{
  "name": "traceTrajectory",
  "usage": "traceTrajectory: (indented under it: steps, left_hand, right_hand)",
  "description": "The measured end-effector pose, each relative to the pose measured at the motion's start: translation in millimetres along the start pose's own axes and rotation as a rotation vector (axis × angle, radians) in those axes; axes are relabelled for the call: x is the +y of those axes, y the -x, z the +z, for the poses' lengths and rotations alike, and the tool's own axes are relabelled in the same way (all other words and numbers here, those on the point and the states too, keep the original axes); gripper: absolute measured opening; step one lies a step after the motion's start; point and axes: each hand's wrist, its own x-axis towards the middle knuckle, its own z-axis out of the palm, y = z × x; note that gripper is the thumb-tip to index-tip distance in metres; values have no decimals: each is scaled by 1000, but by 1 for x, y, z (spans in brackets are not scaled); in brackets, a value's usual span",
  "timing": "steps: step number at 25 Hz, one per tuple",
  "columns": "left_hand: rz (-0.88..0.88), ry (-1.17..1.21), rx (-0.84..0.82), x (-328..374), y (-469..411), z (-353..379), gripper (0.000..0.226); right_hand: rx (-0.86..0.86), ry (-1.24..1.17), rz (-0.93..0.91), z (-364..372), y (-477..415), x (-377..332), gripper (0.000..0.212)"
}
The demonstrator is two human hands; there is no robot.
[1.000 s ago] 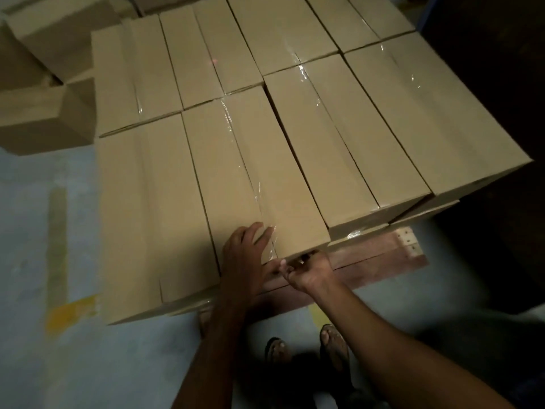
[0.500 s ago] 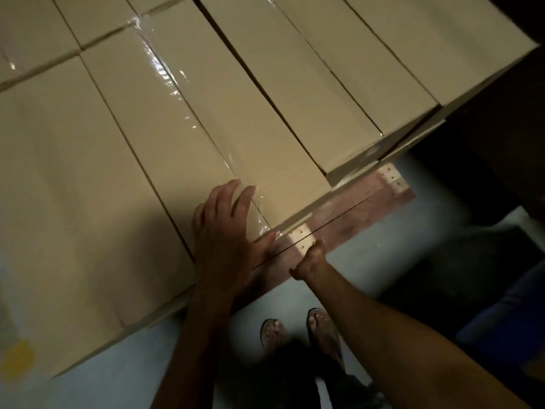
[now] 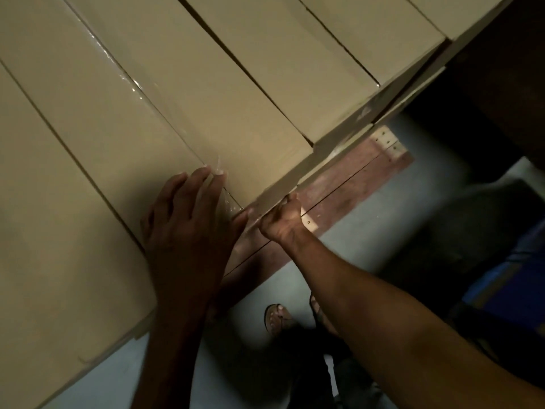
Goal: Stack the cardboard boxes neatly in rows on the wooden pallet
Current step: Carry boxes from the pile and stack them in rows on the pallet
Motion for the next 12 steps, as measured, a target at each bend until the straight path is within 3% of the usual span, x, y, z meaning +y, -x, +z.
traceTrajectory:
  steps: [3,6,8,10,12]
  left_hand:
    - [-30,65,5,-1,-2,4,52]
    - [-53,117,16,0,2,5,52]
    - [-55,193,23,-1,2,3,50]
    - [-69,247,7,-2,0,2,47]
    - [-121,287,-17,1,-2,-1,39]
  right_hand:
    - [22,135,-40,7,6,-4,67]
    - [70,151,-121,28,34,-2,51]
    - [211,332,-381,34,59,0,34]
    - [355,532,-816,25,90,-4,17]
    - [230,718,-1233,12,129,-11,16]
